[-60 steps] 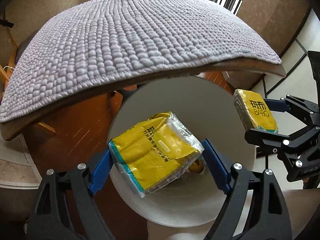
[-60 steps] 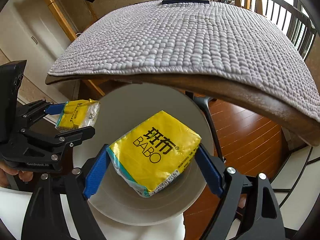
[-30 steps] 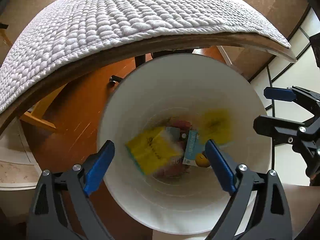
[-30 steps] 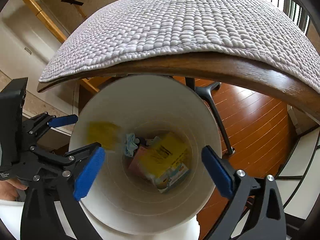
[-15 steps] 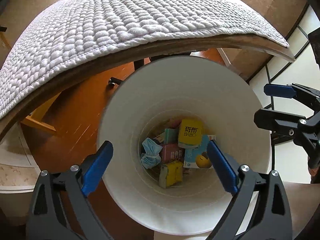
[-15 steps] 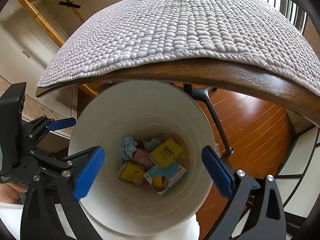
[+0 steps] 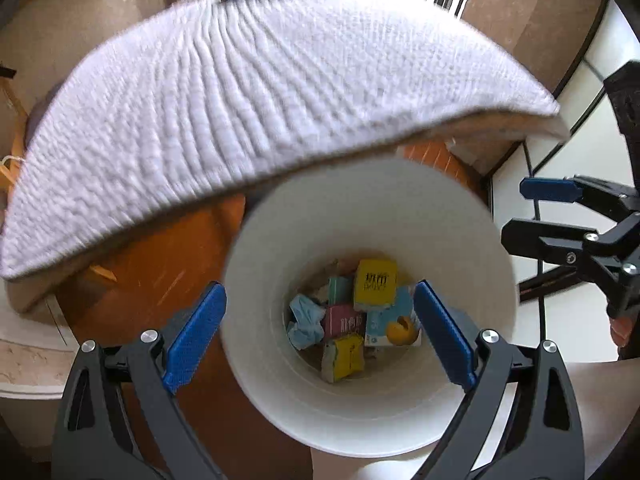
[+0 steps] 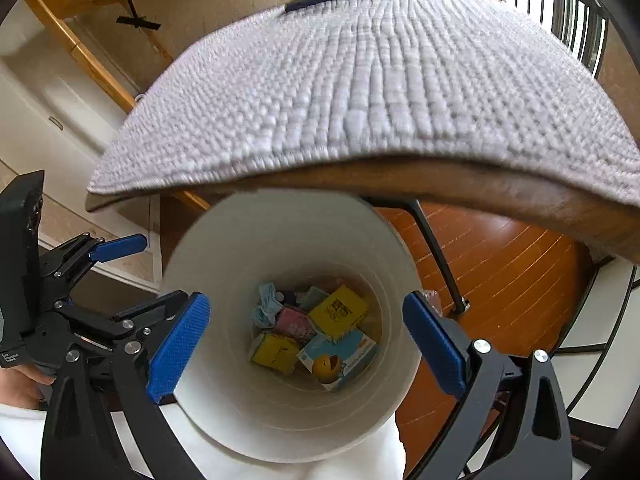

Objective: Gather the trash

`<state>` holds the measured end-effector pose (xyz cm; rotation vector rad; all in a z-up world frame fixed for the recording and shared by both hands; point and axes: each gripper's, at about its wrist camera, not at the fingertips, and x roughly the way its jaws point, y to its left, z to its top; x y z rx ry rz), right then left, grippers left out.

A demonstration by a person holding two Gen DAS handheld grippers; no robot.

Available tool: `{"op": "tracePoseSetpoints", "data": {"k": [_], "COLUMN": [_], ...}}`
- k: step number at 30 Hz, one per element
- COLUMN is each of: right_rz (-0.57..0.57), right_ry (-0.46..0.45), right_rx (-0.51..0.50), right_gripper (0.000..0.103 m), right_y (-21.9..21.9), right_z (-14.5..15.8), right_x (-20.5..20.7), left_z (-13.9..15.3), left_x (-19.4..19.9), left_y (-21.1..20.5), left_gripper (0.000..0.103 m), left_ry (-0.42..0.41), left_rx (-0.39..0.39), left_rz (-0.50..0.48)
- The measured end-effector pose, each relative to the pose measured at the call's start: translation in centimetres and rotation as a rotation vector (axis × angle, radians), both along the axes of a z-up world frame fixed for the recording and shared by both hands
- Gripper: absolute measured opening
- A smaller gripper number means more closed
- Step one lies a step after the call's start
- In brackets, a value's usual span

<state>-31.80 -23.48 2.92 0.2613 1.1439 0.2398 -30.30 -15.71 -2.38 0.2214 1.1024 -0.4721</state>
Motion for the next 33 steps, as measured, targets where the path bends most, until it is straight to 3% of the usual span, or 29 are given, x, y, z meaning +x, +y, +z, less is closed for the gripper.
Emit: {"op": "tracePoseSetpoints", "data": {"k": [6, 11, 19, 24, 33], "right_rz": [-0.048, -0.126, -0.196, -0.233, -0.301], "right_ry": [-0.115, -0.185, -0.255, -0.258, -0.240], "right_rx": [-0.016, -0.092, -0.258, -0.304, -0.354], "right_gripper": [0.099, 0.099, 0.099, 0.099, 0.099], "right_y": [-1.5, -4.1, -8.7, -12.0, -17.0], "right_z": [4.4, 6.0, 5.8, 5.2, 3.6], "right_x": [1.2, 4.2, 10.6, 15.0, 22.1], "left_z": [5.3, 6.9, 6.6, 5.5, 3.6], "left_x": [2.3, 6.1, 14.5, 19.6, 25.3], "left_y": [1.6, 3.0, 6.2, 8.1, 10.6], "left_gripper": [0.102, 0.102, 0.102, 0.102, 0.102], "left_ry": [-0.137, -0.212, -0.223, -0.227, -0.222], "left_rx": [-0.062, -0.061, -0.083, -0.063, -0.002], "left_rz": [0.075, 0.163, 0.311, 0.399, 0.485]}}
